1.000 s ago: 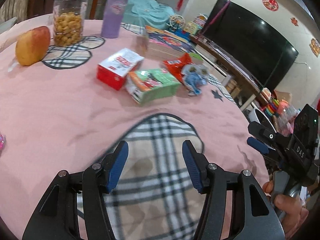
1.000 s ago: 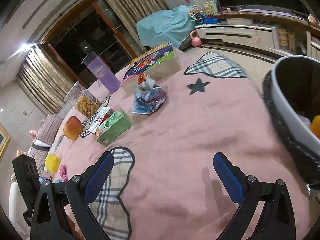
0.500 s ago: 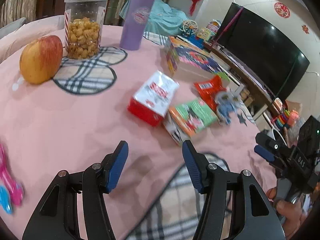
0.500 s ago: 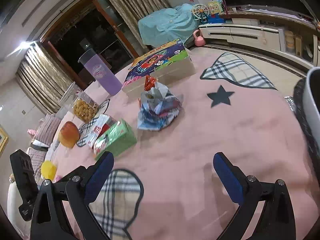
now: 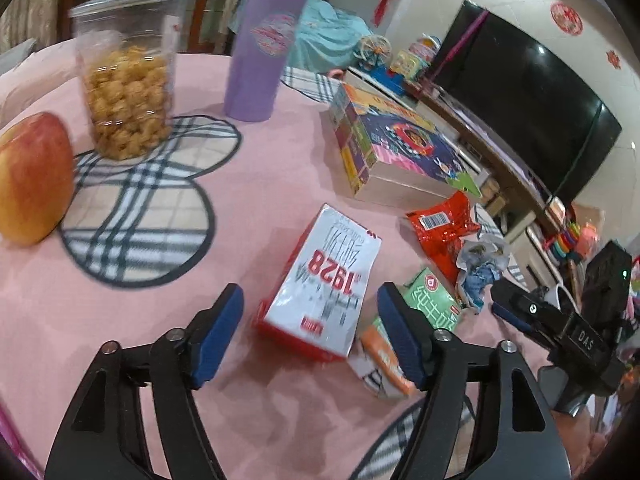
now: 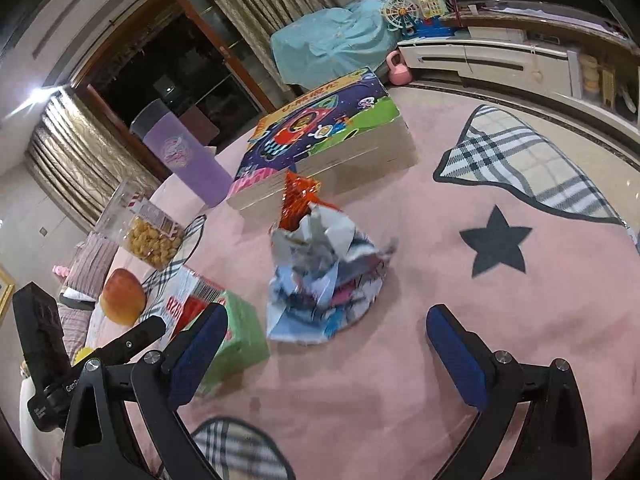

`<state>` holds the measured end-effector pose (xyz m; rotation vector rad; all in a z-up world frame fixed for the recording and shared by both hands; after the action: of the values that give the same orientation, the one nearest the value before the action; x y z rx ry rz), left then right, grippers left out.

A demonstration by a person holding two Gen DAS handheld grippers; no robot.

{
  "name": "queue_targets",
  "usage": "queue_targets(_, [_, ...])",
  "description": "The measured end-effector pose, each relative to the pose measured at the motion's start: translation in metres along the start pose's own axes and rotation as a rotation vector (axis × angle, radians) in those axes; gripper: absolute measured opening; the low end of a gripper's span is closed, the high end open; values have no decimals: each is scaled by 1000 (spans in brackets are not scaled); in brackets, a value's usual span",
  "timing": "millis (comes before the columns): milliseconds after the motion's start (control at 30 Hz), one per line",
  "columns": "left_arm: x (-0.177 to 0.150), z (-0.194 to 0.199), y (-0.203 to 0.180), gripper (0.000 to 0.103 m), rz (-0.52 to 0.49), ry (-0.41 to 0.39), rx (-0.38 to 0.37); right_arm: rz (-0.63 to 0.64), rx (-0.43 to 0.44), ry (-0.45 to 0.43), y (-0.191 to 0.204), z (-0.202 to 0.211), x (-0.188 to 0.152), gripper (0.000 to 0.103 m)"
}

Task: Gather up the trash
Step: 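Grasp the white-and-red milk carton with the left tool while the right tool grasps the crumpled blue wrapper, then carry the milk carton and crumpled wrapper over the bin with both tools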

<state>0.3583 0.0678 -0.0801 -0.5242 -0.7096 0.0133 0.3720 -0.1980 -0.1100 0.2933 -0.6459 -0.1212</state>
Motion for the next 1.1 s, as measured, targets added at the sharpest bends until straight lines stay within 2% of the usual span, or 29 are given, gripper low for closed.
queue_targets(133, [2,-18,-1,74,-40,46,4,-1,-15,0,1,-7,4,101])
queue_targets(300, [2,-23,5,72,-45,55,7,23,-54,-15,7,-14,8,99])
queue_targets(333, [1,-22,6,69,-56,55,9,33,-65,-23,8,-15,8,95])
queue_targets(400, [0,-21,3,60,-84,59,8,47,-85,-25,9,-16,7,78])
queue_targets(433, [-1,-19,1,60,-95,61,13,49,-89,-23,9,-16,6,66])
queue_targets(567, [-7,-9,-3,59,-124,42,28,31,-91,-40,4,-9,5,51])
queue_targets(633, [-11,1,-2,59,-108,22,30,14,-80,-54,-1,1,3,47])
queue_targets(733, [-19,18,-2,58,-78,-9,32,6,-66,-59,-5,14,-1,42])
queue_targets(867, [-33,42,-12,58,-55,-51,26,0,-50,-65,-15,34,-10,41])
queue_targets(1100, [-71,61,-43,56,-16,-56,-32,-25,-24,-68,-41,68,-31,41])
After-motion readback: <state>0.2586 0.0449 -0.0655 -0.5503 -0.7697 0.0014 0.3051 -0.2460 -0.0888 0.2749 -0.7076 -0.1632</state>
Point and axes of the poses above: each gripper's, at about its wrist camera, not at the fingertips, and z roughly against the way its jaws point, y to its left, x to its top, the point moved 4 cm from there along -z, roughly the way its jaws point, and after that the axes turned 13 degrees about -x, right-handed, at the moved point
